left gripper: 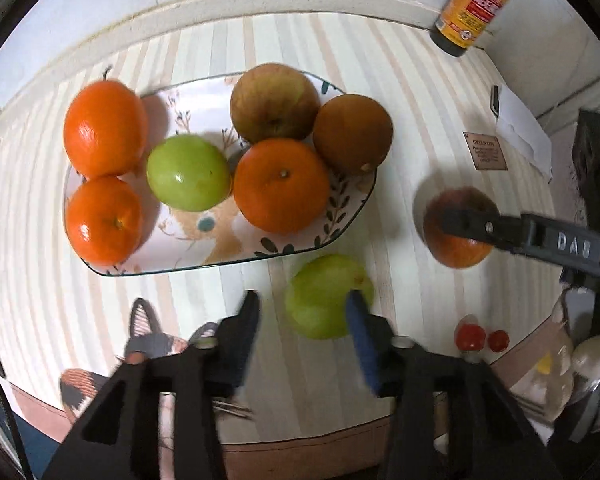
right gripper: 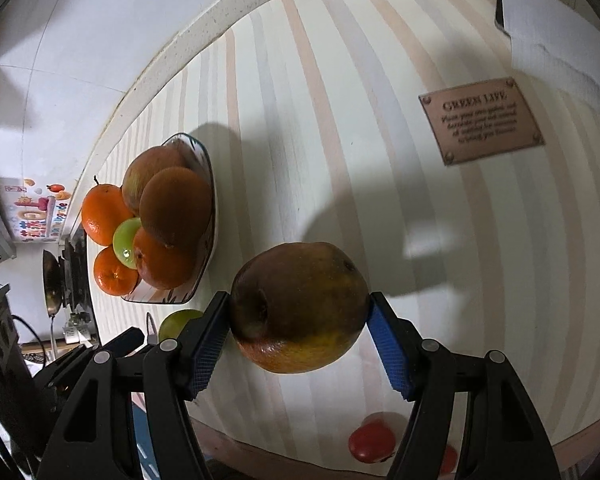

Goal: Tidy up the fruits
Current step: 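Carry both apples onto the deer plate and open both tools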

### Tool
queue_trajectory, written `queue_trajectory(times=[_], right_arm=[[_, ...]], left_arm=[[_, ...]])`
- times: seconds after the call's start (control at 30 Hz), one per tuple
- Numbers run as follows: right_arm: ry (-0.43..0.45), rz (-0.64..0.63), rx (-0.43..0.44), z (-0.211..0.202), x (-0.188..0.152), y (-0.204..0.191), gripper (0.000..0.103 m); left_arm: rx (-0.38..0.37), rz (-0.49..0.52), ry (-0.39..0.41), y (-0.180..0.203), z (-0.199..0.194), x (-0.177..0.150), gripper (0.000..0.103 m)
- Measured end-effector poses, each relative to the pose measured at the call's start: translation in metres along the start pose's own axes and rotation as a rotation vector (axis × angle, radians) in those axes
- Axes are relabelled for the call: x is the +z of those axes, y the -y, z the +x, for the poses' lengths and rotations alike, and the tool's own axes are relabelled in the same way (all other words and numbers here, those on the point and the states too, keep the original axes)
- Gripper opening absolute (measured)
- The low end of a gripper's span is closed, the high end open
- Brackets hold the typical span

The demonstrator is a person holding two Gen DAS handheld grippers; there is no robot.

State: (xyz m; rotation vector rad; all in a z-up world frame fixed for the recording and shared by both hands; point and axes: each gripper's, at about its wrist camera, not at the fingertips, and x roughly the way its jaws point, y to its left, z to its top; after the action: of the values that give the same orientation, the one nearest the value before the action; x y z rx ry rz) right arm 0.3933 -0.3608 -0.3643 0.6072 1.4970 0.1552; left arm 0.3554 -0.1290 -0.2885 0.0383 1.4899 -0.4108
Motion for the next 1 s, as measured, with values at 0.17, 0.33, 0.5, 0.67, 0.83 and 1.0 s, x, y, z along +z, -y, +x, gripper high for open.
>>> queue_trajectory(times=[0.17, 0.33, 0.5, 0.67, 0.83, 1.0], right_arm=[[0.006, 0.000, 0.000, 0.000, -0.002, 0.002, 0.071], [0.018, 0.014, -0.002, -0.004, -0.003, 0.008, 0.071], [0.029, 0.027, -0.004, -0.010, -0.005, 0.016, 0.071], [0.025, -0.017, -0.010, -0.011, -0.014, 0.005, 0.071], [-0.037, -0.147, -0.005, 0.011, -0.030, -0.031, 0.071], [-0.086, -0.229, -0.028, 0.040, -0.040, -0.057, 0.071]], left_arm=[[-0.086, -0.056, -0.030, -0.001, 0.012, 0.004, 0.070], [-0.139, -0.031, -0.080, 0.024, 0.034, 0.014, 0.068], [-0.027, 0.066, -0.025, 0.053, 0.030, 0.005, 0.058], [0.053, 0.047, 0.012, 0.031, 0.011, -0.019, 0.058], [0.116, -0.024, -0.005, -0.013, 0.003, -0.044, 0.058], [0.093, -0.128, 0.000, -0.038, 0.003, -0.051, 0.058]])
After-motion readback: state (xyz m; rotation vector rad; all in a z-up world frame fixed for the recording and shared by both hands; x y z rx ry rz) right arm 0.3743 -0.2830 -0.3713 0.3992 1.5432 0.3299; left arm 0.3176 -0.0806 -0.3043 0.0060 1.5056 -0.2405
